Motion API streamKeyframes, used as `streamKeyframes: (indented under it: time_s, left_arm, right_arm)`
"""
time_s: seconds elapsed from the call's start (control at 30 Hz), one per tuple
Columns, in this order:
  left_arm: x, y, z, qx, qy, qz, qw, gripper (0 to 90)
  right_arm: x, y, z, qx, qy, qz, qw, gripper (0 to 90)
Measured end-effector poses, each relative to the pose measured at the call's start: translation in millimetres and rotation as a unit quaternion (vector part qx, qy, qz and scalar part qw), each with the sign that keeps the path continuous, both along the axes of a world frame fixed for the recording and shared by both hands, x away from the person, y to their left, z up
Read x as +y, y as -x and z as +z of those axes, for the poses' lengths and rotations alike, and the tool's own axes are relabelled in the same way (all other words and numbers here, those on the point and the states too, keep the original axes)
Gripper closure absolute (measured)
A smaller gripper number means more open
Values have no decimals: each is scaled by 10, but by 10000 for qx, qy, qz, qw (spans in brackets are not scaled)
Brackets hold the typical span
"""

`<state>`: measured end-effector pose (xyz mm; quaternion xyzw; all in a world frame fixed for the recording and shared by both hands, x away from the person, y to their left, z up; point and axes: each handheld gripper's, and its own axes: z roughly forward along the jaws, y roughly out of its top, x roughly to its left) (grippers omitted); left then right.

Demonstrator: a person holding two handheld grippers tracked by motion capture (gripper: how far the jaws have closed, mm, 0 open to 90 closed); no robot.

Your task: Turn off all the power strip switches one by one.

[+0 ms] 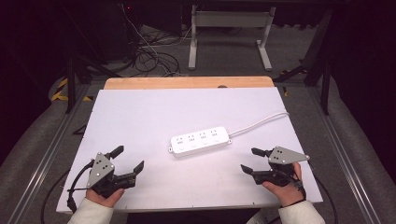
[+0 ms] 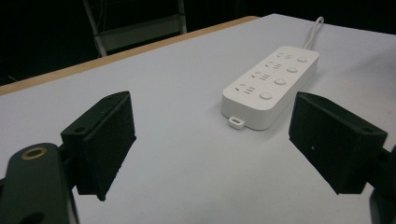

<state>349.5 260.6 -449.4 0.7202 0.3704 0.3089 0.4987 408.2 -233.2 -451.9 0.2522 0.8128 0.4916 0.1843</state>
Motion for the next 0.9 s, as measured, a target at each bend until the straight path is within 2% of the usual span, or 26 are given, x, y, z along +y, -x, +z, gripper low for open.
streamKeyframes:
  time_s: [0.07,0.17,0.3,0.6,0.9]
  left_arm:
    - [-2,2,0,-11,-8,13,10000,151]
    - [-8,6,4,-55,-149,45,9999,151]
    - [-14,13,4,-106,-228,71,9997,151]
    - [-8,20,12,-125,-247,106,9996,151]
    - [-13,26,15,-135,-272,130,9995,152]
  right_arm:
    - [1,4,13,-12,-2,-5,10000,292]
    - [2,3,17,-29,24,9,10000,296]
    - [1,7,28,-39,40,31,10000,315]
    - [5,3,56,18,15,47,10000,326]
    - [59,-62,204,132,114,171,9997,339]
